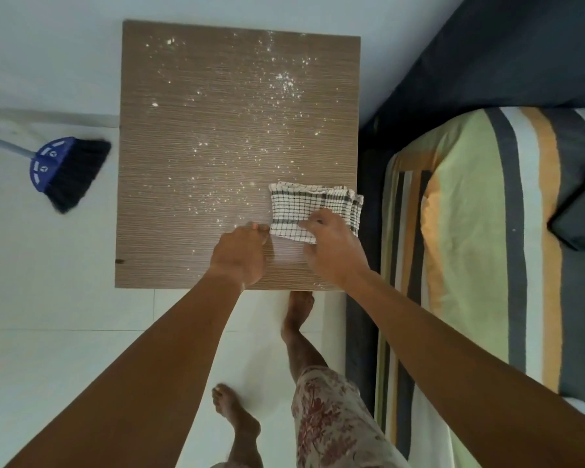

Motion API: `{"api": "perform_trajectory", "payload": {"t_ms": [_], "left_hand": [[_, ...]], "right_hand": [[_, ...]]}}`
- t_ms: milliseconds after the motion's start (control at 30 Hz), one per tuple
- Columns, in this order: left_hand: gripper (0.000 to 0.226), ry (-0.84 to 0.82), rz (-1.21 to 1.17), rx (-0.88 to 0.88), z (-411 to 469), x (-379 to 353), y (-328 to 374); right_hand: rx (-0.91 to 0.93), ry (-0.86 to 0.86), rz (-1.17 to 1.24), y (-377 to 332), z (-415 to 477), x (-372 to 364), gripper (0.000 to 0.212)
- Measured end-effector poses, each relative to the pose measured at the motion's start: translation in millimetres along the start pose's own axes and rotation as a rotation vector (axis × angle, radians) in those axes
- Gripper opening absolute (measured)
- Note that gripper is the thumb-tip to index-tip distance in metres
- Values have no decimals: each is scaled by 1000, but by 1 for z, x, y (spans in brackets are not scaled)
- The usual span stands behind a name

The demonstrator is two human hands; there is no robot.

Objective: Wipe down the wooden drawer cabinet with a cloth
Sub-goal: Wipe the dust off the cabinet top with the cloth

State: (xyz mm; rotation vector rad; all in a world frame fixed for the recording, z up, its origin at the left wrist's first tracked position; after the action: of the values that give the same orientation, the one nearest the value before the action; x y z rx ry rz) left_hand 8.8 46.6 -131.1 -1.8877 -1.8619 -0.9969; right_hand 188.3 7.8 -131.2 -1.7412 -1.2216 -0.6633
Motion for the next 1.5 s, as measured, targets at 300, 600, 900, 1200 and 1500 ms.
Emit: {"api": "perform_trajectory", "payload": {"t_ms": [300, 600, 900, 1200, 1500], "left_hand": [[24, 237, 27, 16, 16, 47, 15], [43, 236, 96, -23, 79, 91, 15], [95, 138, 65, 54, 100, 82, 11], [88, 139, -17, 67, 100, 88, 14], [95, 138, 4, 66, 100, 88, 12]], "right_hand": [[-4, -12, -231, 16, 59, 27, 76], [9, -535, 226, 22, 108, 112, 32], [80, 74, -294, 34, 240, 247, 19], [157, -3, -238, 50, 278, 131, 58], [50, 167, -133, 49, 283, 105, 58]]}}
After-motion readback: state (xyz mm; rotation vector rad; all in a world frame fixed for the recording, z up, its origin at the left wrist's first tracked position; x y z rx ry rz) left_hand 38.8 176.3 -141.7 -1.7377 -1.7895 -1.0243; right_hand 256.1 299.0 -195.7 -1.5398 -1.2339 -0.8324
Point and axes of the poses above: each hand's wrist, its own z-axis towards the middle knuckle, its own x-axis out of the back of the hand, y = z × x, the point moved 1 cm from there along z, towards the middle knuckle, and after that the axes turned 8 degrees about -z, right-handed, at the moved point
